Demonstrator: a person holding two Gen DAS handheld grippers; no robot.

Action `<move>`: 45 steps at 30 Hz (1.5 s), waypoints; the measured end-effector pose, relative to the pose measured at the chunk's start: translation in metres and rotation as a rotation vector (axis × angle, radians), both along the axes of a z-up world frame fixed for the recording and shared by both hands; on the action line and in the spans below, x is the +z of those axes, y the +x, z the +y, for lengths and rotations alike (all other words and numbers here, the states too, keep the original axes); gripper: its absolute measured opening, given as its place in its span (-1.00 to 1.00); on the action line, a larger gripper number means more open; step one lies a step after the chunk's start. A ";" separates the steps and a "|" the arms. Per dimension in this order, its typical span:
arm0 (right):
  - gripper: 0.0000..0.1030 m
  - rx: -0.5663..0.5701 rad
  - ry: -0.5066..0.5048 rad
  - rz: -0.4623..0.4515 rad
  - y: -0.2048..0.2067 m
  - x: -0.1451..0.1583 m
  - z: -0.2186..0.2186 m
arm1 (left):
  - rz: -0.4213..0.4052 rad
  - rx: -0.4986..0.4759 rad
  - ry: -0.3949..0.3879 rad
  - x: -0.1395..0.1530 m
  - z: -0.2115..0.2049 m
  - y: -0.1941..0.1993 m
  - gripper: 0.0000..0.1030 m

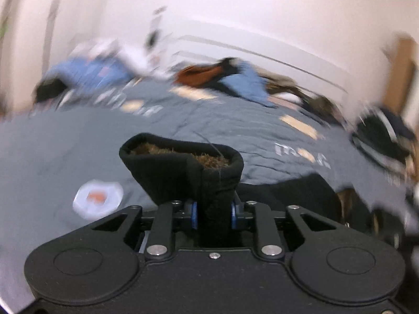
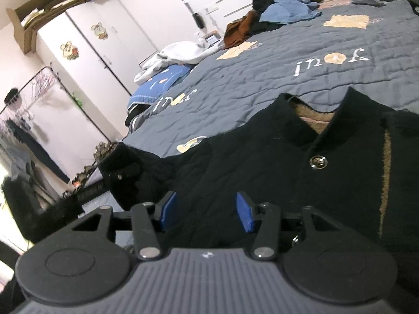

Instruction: Fold clothes

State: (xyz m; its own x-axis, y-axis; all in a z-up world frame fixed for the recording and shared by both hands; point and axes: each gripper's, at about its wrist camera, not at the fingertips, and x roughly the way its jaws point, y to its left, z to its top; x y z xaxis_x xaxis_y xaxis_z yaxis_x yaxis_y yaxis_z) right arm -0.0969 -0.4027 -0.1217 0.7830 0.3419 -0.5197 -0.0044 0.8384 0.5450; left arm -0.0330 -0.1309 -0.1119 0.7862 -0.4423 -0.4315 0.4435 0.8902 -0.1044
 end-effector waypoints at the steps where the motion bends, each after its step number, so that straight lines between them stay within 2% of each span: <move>1: -0.03 -0.007 0.007 0.000 0.000 0.000 -0.003 | -0.017 -0.054 0.039 -0.002 -0.010 -0.006 -0.59; 5: -0.02 -0.040 0.025 -0.008 -0.003 0.002 -0.016 | -0.061 -0.272 0.187 -0.014 -0.049 -0.031 -0.59; 6: -0.02 -0.047 0.029 -0.009 -0.003 0.003 -0.020 | -0.051 -0.309 0.221 -0.019 -0.056 -0.035 -0.59; 9: -0.02 -0.072 0.045 -0.013 -0.005 0.004 -0.031 | 0.001 -0.377 0.322 -0.038 -0.073 -0.040 -0.57; 11: -0.01 -0.080 0.052 -0.009 -0.004 0.003 -0.037 | 0.016 -0.394 0.360 -0.044 -0.077 -0.042 -0.52; 13: -0.01 -0.082 0.057 -0.003 -0.002 0.001 -0.041 | 0.019 -0.396 0.365 -0.044 -0.078 -0.043 -0.43; 17: 0.04 -0.061 0.072 0.019 0.007 -0.006 -0.044 | 0.054 -0.406 0.324 -0.037 -0.074 -0.042 -0.07; 21: 0.07 -0.040 0.082 0.029 0.022 -0.015 -0.041 | 0.034 -0.431 0.347 -0.036 -0.073 -0.051 0.06; 25: 0.09 -0.036 0.129 0.027 0.038 -0.021 -0.042 | -0.003 -0.447 0.390 -0.041 -0.076 -0.058 0.07; 28: 0.12 -0.024 0.146 0.014 0.050 -0.022 -0.040 | -0.016 -0.447 0.398 -0.044 -0.078 -0.059 0.00; 30: 0.14 0.001 0.124 0.017 0.060 -0.023 -0.036 | -0.025 -0.442 0.403 -0.045 -0.079 -0.058 -0.34; 36: 0.18 0.057 0.069 0.066 0.089 -0.032 -0.022 | -0.026 -0.434 0.397 -0.044 -0.078 -0.054 -0.48; 41: 0.17 0.075 0.098 0.091 0.102 -0.043 -0.016 | -0.034 -0.423 0.359 -0.039 -0.074 -0.052 -0.62; 43: 0.06 0.074 0.126 0.086 0.104 -0.045 -0.014 | -0.068 -0.424 0.361 -0.037 -0.074 -0.054 -0.66; 45: -0.45 0.057 0.147 0.068 0.103 -0.044 -0.015 | -0.090 -0.421 0.358 -0.034 -0.075 -0.056 -0.68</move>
State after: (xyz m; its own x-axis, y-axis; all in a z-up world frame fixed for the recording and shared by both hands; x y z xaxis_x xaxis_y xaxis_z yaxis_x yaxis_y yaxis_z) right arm 0.0058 -0.4173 -0.1658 0.7246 0.4612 -0.5122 -0.0085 0.7491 0.6624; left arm -0.0890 -0.2057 -0.1463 0.6139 -0.5643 -0.5519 0.7616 0.6072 0.2264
